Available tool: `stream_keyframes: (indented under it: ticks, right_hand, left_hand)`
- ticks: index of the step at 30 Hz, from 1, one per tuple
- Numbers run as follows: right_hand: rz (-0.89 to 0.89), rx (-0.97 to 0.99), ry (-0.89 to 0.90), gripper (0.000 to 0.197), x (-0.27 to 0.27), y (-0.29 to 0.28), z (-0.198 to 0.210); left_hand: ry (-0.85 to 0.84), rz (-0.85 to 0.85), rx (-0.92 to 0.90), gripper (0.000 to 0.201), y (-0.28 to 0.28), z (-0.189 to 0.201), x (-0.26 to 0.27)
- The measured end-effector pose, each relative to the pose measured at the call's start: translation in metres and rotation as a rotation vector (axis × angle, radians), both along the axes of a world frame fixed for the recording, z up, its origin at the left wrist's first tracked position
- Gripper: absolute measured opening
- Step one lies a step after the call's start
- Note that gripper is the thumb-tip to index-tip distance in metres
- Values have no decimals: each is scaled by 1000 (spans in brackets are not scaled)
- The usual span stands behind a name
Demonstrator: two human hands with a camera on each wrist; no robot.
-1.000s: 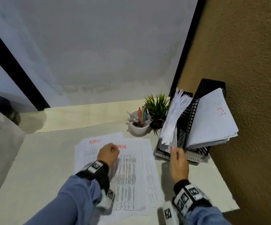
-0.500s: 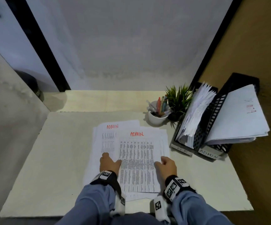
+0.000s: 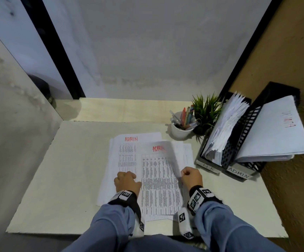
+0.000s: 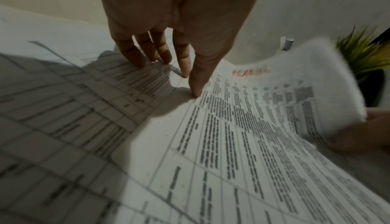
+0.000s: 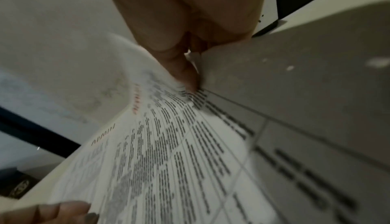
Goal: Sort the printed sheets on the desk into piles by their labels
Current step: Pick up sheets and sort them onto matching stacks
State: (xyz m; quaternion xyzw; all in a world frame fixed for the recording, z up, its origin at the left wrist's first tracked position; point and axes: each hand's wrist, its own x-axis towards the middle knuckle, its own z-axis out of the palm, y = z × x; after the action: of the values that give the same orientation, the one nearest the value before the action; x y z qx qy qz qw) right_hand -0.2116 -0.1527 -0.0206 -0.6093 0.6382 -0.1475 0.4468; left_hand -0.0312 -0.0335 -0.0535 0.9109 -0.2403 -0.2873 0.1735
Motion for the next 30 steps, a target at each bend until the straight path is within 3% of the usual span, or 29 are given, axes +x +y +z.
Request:
stream_keyframes:
  ticks: [2, 5, 10, 15, 20, 25, 30]
  right_hand:
    - [-44, 56, -61, 46, -3, 1, -2]
    - [-85, 141, -213, 45, -10, 5, 0]
    - [-235, 315, -506, 44, -11, 11, 0]
    - [-262, 325, -539, 47, -11, 10, 10]
    - [-363, 280, -561, 46, -9, 11, 5]
    - [-281, 162, -310, 32, -14, 8, -11]
    - [-253, 178, -238, 17, -12, 8, -14]
  left_hand:
    - [-51, 45, 17, 26, 1, 2, 7]
    - [-89, 142, 63, 37, 5, 5, 23]
    - [-15, 263, 134, 59, 4, 13, 42]
    - [-22, 249, 49, 60, 14, 9, 49]
    - [49, 357, -135, 33, 20, 20, 63]
    - [-29, 236, -229, 30, 25, 27, 62]
    - [-106, 181, -337, 29, 30, 27, 60]
